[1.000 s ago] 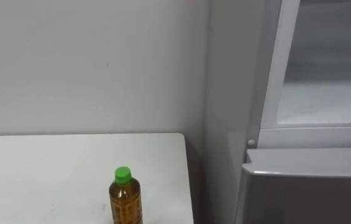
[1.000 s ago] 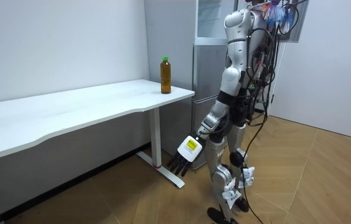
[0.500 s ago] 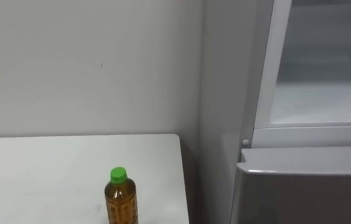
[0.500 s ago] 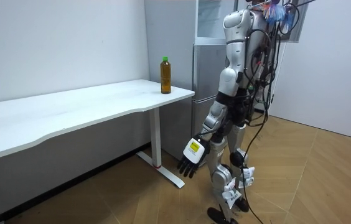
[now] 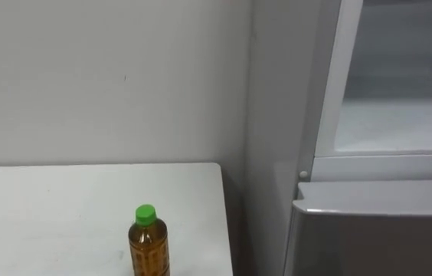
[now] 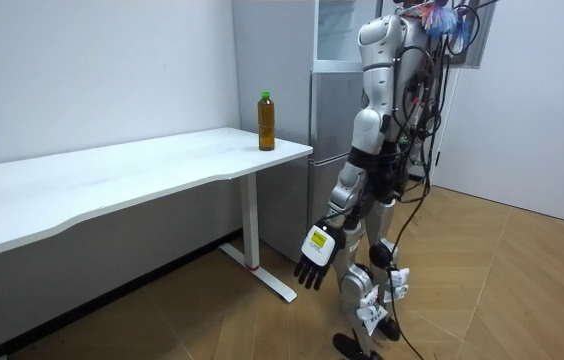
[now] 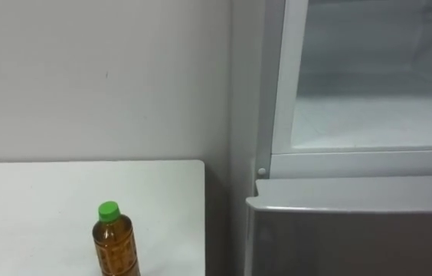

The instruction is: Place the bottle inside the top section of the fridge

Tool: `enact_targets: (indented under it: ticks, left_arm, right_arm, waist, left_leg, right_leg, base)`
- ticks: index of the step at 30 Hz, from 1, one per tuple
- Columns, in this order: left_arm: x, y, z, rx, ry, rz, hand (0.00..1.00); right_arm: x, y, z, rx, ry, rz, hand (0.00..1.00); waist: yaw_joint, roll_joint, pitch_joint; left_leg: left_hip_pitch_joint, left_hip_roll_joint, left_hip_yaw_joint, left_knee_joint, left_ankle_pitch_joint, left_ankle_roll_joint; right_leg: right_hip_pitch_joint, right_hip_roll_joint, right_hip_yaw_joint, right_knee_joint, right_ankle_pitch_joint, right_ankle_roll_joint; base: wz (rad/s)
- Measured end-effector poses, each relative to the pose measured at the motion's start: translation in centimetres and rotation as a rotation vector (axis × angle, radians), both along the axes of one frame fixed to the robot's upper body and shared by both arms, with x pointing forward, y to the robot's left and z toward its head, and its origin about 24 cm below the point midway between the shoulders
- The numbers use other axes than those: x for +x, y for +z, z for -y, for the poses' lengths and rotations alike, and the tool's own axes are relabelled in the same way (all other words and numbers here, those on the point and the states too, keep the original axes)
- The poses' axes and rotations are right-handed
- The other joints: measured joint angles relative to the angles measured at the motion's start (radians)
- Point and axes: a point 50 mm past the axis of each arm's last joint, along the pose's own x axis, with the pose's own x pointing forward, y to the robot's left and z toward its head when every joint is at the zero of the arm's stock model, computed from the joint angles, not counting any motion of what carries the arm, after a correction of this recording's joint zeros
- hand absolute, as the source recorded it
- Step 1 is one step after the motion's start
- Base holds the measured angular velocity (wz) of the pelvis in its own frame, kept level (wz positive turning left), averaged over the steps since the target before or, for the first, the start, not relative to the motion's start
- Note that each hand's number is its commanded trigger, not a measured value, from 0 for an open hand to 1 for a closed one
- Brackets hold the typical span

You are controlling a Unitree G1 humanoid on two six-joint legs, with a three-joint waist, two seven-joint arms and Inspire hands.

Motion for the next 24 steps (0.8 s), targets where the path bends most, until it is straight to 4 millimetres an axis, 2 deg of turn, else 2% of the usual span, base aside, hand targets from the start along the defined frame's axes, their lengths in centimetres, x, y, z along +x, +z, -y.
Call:
enact_targets:
  ticks: [11, 17, 19, 22, 24]
  left_arm:
    - [0.5, 0.0, -0.1, 0.01, -0.074, -0.007, 0.0]
    - [1.6, 0.0, -0.2, 0.013, -0.087, 0.037, 0.0]
    - [1.9, 0.1, -0.5, 0.015, -0.093, 0.049, 0.0]
    - [2.0, 0.2, -0.6, 0.007, -0.1, 0.051, 0.0]
    - [2.1, 0.2, -0.7, -0.006, -0.104, 0.051, 0.0]
  right_arm:
    - [1.4, 0.2, -0.2, 0.012, 0.05, 0.051, 0.0]
    - [5.3, 1.3, -0.7, -0.008, 0.18, 0.19, 0.0]
    - [7.3, 2.3, -0.9, -0.022, 0.21, 0.283, 0.0]
    - [9.0, 3.4, -1.1, -0.047, 0.254, 0.368, 0.0]
    - [10.7, 4.9, -1.6, -0.067, 0.312, 0.464, 0.0]
  waist:
    - [0.001, 0.003, 0.0004]
    - [0.0, -0.007, 0.0014]
    - [-0.001, -0.012, 0.0024]
    - [-0.002, -0.016, 0.002]
    - [-0.005, -0.02, 0.002]
  left_leg:
    - [-0.004, 0.0, 0.006, -0.002, 0.0, 0.0]
    - [-0.009, 0.0, 0.008, 0.005, 0.0, 0.0]
    - [-0.009, 0.0, 0.006, 0.005, 0.0, 0.0]
    - [-0.011, 0.0, 0.006, 0.005, 0.0, 0.0]
    - [-0.016, 0.0, 0.009, 0.006, 0.0, 0.0]
  right_leg:
    - [-0.003, 0.002, 0.017, 0.007, 0.0, 0.0]
    - [-0.019, -0.001, 0.019, 0.02, -0.001, -0.001]
    - [-0.018, 0.0, 0.019, 0.016, -0.001, -0.001]
    - [-0.018, 0.0, 0.018, 0.015, -0.001, -0.001]
    - [-0.018, 0.0, 0.017, 0.016, -0.001, -0.001]
  base:
    - [0.0]
    - [-0.01]
    - [0.0]
    - [0.01]
    - [0.0]
